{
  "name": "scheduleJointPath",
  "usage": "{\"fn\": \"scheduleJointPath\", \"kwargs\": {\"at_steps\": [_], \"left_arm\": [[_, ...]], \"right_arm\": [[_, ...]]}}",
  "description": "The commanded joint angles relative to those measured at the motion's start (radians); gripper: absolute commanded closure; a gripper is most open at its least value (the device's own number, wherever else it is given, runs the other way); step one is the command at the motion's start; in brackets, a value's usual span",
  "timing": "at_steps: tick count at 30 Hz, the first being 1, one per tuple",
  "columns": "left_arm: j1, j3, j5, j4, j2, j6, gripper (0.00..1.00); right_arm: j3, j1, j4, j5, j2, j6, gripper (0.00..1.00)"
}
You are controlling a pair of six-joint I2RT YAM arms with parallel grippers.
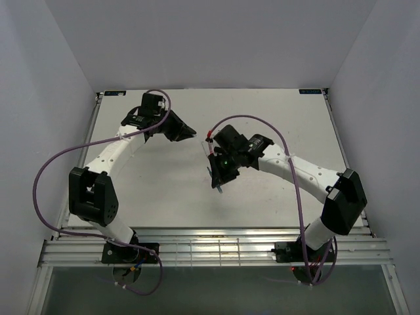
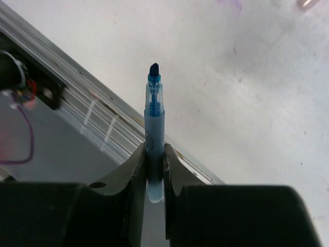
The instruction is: Open the pen caps
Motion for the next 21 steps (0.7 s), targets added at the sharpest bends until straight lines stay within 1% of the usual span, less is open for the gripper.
{"fn": "scheduleJointPath", "kwargs": {"at_steps": [1, 3, 4, 5, 6, 7, 8, 11, 12, 13, 14, 16, 19, 20, 21], "left_arm": [[0.062, 0.056, -0.132, -0.061, -0.004, -0.035, 1.0], [0.075, 0.035, -0.144, -0.047, -0.038, 0.008, 1.0], [0.09, 0.015, -0.106, 0.012, -0.053, 0.031, 1.0], [0.095, 0.001, -0.096, 0.02, -0.065, 0.055, 1.0], [0.095, -0.018, -0.095, 0.008, -0.084, 0.119, 1.0], [0.095, -0.034, -0.066, 0.001, -0.09, 0.15, 1.0], [0.095, -0.052, -0.054, -0.013, -0.099, 0.177, 1.0], [0.093, -0.189, 0.008, -0.01, -0.183, 0.227, 1.0], [0.09, -0.225, 0.023, 0.01, -0.221, 0.234, 1.0], [0.084, -0.29, 0.048, 0.025, -0.232, 0.249, 1.0], [0.078, -0.311, 0.09, 0.034, -0.24, 0.258, 1.0], [0.054, -0.348, 0.094, 0.042, -0.252, 0.267, 1.0], [0.027, -0.374, 0.1, 0.08, -0.254, 0.251, 0.98], [0.021, -0.385, 0.102, 0.089, -0.252, 0.24, 0.96], [0.018, -0.39, 0.103, 0.108, -0.249, 0.232, 0.93]], "right_arm": [[-0.018, 0.048, -0.188, 0.216, -0.035, -0.042, 0.92], [-0.042, 0.042, -0.162, 0.183, -0.053, -0.044, 0.92], [-0.038, 0.027, -0.143, 0.16, -0.051, -0.048, 0.92], [-0.027, 0.01, -0.13, 0.105, -0.047, -0.05, 0.92], [-0.02, -0.01, -0.116, 0.077, -0.035, -0.05, 0.92], [-0.007, -0.062, -0.102, 0.052, -0.025, -0.052, 0.92], [0.01, -0.091, -0.075, 0.0, -0.011, -0.061, 0.92], [0.117, -0.169, -0.034, -0.084, 0.093, -0.099, 0.92], [0.211, -0.179, -0.037, -0.098, 0.173, -0.107, 0.92], [0.261, -0.185, -0.039, -0.106, 0.214, -0.114, 0.92], [0.302, -0.183, -0.027, -0.118, 0.286, -0.121, 0.92], [0.39, -0.179, 0.005, -0.141, 0.353, -0.108, 0.92], [0.473, -0.162, 0.048, -0.106, 0.457, -0.111, 0.92], [0.479, -0.16, 0.065, -0.079, 0.472, -0.111, 0.92], [0.478, -0.159, 0.094, -0.069, 0.492, -0.111, 0.92]]}}
